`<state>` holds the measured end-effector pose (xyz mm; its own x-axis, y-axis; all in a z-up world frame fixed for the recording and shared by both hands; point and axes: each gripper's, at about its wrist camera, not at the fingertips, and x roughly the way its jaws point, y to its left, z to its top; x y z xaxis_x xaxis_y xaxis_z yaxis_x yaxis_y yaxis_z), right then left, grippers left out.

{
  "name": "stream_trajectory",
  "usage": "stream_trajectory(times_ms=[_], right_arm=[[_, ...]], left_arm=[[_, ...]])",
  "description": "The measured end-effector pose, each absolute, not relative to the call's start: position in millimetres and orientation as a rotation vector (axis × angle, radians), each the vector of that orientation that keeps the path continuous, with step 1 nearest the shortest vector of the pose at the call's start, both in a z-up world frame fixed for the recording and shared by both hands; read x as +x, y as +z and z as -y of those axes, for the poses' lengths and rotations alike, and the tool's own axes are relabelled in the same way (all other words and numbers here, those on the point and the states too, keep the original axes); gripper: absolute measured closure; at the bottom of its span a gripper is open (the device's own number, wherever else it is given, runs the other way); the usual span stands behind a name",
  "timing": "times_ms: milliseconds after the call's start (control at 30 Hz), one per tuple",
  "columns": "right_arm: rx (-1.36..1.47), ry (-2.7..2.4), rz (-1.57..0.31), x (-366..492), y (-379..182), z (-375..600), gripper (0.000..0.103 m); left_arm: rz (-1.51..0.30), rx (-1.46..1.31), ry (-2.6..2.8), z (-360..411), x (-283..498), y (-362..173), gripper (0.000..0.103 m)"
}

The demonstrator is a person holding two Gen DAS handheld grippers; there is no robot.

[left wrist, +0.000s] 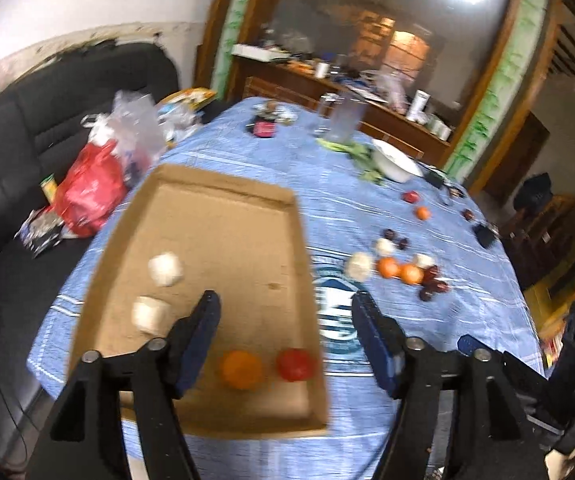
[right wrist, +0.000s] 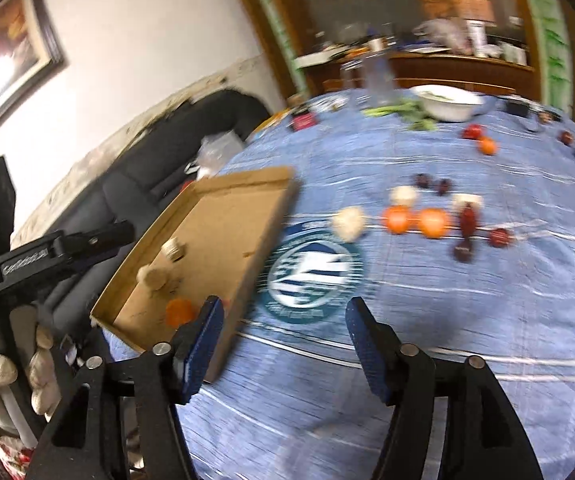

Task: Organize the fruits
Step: 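Open both grippers to release the tomato and cork into the tray, then move both open tools back toward the remaining fruit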

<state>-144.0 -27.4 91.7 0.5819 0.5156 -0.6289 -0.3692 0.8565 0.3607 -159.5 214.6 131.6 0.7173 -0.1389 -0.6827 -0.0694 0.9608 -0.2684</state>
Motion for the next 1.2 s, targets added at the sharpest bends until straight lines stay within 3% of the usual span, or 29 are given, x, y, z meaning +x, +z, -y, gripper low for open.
stream_trajectory(times_ms=[433,800,900,1200], right_arm=[[0.436,0.282,-0.857,-130,49,157,0.028],[0.268,0.301,-0.881,-70,54,130,0.028],[0.177,0.314,-0.871,-49,56,113,0.034],[0.038,0.312,-0.895,4,38,80,0.036]], left_arm=[[-0.898,-0.126,-0.194,-115,-133,94,0.031],[-0.979,-0.033,-0.168,-84,-46,63,0.031],[-1.004,-0.003,-0.144,-82,-27,56,0.031],[-1.106,0.031,-0.103,-80,14,24,0.032]])
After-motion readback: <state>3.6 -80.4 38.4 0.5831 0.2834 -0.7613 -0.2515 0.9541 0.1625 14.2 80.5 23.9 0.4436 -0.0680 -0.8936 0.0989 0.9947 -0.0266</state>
